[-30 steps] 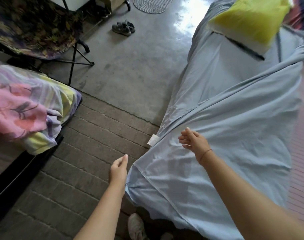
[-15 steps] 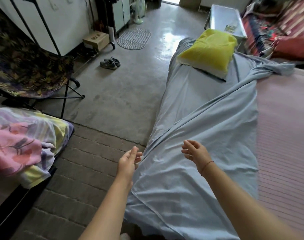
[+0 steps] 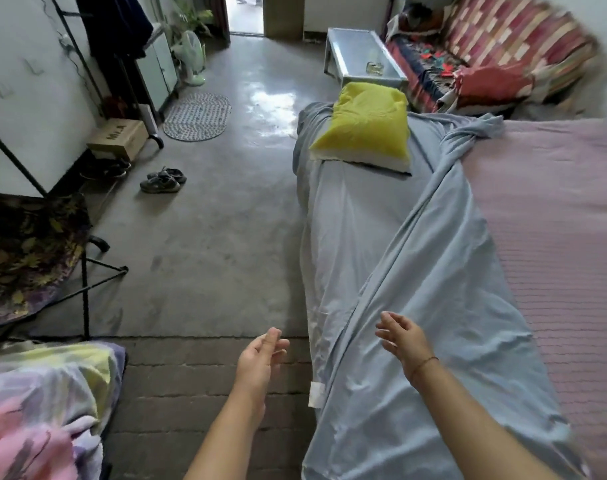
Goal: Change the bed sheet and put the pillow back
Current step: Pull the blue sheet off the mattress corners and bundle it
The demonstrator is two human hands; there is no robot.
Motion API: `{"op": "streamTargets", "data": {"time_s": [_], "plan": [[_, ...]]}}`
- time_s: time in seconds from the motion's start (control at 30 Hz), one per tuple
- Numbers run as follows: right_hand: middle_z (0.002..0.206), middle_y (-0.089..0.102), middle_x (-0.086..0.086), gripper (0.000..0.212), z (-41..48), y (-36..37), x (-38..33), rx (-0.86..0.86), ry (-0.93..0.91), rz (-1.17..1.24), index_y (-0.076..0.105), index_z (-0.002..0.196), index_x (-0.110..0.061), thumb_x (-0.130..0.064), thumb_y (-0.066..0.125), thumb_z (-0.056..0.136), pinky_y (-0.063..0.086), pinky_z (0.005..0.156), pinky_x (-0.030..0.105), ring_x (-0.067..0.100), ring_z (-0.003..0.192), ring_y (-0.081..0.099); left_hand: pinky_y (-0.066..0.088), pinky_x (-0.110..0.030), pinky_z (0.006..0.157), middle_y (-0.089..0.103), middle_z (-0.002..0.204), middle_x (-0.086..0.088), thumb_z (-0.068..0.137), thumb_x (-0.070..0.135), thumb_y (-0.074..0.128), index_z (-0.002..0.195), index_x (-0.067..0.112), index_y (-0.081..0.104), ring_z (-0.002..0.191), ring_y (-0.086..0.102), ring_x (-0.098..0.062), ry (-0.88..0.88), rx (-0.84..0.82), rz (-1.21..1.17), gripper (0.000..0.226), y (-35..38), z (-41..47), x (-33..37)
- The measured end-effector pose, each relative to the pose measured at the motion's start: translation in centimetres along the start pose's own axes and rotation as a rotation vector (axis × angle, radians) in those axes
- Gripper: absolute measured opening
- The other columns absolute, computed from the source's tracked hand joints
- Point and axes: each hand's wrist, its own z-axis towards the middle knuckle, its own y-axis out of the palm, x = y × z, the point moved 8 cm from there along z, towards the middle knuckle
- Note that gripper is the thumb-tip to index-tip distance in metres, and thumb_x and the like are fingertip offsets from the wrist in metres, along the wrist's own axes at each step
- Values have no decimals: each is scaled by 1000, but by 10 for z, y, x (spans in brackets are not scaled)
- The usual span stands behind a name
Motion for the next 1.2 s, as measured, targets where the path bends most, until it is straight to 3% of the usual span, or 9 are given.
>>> {"op": "streamTargets", "data": {"time_s": [0.2, 0.4, 0.8, 1.2], "plan": [[89, 65, 7, 14, 0, 24, 5, 145, 27, 70, 62, 102, -11, -21, 63, 92, 48, 69, 27, 19, 81, 62, 49, -36, 92, 71, 95, -10, 96, 30, 55, 95, 11, 66, 96, 64, -27, -28, -96, 75, 22, -28, 53, 49], [91, 64, 8, 14, 30, 43, -34, 237, -32, 115, 61, 102, -12, -20, 64, 90, 48, 71, 27, 17, 80, 61, 46, -26, 71, 69, 90, -5, 97, 29, 52, 92, 13, 64, 88, 63, -21, -16, -209, 131, 21, -4, 105, 115], [94, 63, 5, 14, 165, 146, -156, 283, -91, 226, 58, 101, -16, -23, 65, 90, 50, 77, 28, 17, 85, 61, 44, -26, 73, 70, 95, 0, 96, 37, 54, 99, 19, 64, 88, 65, -15, 16, -345, 227, 21, 62, 286, 274], [96, 61, 0, 10, 318, 226, -266, 408, -114, 294, 58, 98, -22, -22, 65, 91, 46, 72, 25, 13, 87, 60, 45, -26, 74, 71, 94, -1, 96, 35, 56, 98, 19, 65, 85, 64, -15, 10, -457, 282, 18, 122, 467, 402]]}}
